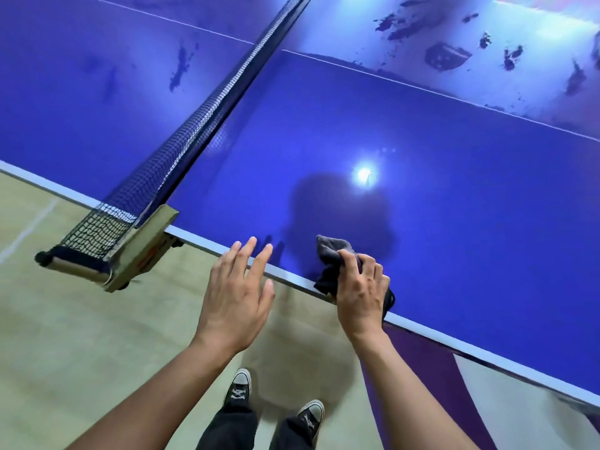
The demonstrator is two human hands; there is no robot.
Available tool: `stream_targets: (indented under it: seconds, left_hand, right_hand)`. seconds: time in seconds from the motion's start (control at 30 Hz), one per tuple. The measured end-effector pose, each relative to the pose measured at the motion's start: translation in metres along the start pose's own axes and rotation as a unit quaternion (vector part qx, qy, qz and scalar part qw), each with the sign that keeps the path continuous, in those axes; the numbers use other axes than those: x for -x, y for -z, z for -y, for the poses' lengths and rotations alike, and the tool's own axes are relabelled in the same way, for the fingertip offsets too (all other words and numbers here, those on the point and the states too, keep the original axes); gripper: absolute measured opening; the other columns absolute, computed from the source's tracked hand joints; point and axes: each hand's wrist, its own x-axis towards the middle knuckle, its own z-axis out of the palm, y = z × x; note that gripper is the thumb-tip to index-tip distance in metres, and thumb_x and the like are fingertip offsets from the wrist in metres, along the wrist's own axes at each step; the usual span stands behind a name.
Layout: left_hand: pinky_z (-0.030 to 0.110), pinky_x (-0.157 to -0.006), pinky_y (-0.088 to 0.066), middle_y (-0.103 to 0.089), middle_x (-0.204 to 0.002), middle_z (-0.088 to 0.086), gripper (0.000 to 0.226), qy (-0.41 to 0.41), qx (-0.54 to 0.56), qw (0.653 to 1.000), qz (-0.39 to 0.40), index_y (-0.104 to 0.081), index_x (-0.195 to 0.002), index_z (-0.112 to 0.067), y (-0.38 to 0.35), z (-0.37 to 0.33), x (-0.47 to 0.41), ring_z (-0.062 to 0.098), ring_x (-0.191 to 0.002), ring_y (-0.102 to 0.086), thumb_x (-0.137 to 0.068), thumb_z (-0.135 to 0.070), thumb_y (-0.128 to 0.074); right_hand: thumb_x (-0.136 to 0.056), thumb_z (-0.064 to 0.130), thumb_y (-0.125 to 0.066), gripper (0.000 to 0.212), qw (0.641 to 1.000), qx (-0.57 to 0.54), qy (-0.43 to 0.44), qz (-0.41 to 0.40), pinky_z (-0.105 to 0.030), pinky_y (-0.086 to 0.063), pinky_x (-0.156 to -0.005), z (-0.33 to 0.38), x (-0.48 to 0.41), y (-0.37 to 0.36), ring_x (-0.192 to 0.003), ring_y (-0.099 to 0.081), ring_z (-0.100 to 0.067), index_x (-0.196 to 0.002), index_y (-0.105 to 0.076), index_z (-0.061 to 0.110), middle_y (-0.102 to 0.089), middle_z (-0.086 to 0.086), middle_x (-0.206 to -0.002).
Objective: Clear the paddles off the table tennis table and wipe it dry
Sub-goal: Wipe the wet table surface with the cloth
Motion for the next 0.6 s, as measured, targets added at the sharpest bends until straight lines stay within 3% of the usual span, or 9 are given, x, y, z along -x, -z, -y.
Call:
stream_targets:
  seconds: [0.17, 0.37, 0.6]
  left_hand:
    - [0.049, -0.115, -0.035, -0.046, -0.153, 0.013, 0.056, 0.042, -0.007, 0.999, -0.03, -0.05, -0.146, -0.018, 0.05, 0.045, 0.008, 0.034, -0.143, -0.04, -0.096, -0.039, -0.037]
    - [0.05, -0.113, -0.038, -0.052, -0.146, 0.012, 0.05, 0.065, -0.006, 0.995, -0.078, -0.059, -0.135, -0.017, 0.117, 0.122, 0.024, 0.034, -0.137, -0.045, -0.094, -0.038, -0.038]
    - [0.048, -0.108, -0.041, -0.056, -0.137, 0.009, 0.045, 0.077, -0.011, 0.991, -0.11, -0.06, -0.13, -0.017, 0.173, 0.23, 0.036, 0.032, -0.127, -0.049, -0.093, -0.036, -0.042]
  right_hand:
    - [-0.1, 0.025, -0.047, 0.032, 0.997, -0.057, 0.06, -0.005, -0.044, -0.038, -0.085, 0.096, -0.018, 0.009, -0.107, -0.05, -0.03, -0.131, -0.057, 0.029, -0.056, -0.005, -0.123]
    - [-0.101, 0.03, -0.049, 0.03, 0.987, -0.105, 0.119, -0.008, -0.043, -0.039, -0.083, 0.227, -0.039, 0.019, -0.104, -0.052, -0.031, -0.131, -0.052, 0.031, -0.058, -0.004, -0.12]
    - [-0.104, 0.027, -0.052, 0.029, 0.978, -0.18, 0.1, -0.025, -0.041, -0.037, -0.087, 0.36, -0.042, 0.012, -0.106, -0.047, -0.025, -0.132, -0.058, 0.03, -0.056, -0.001, -0.12]
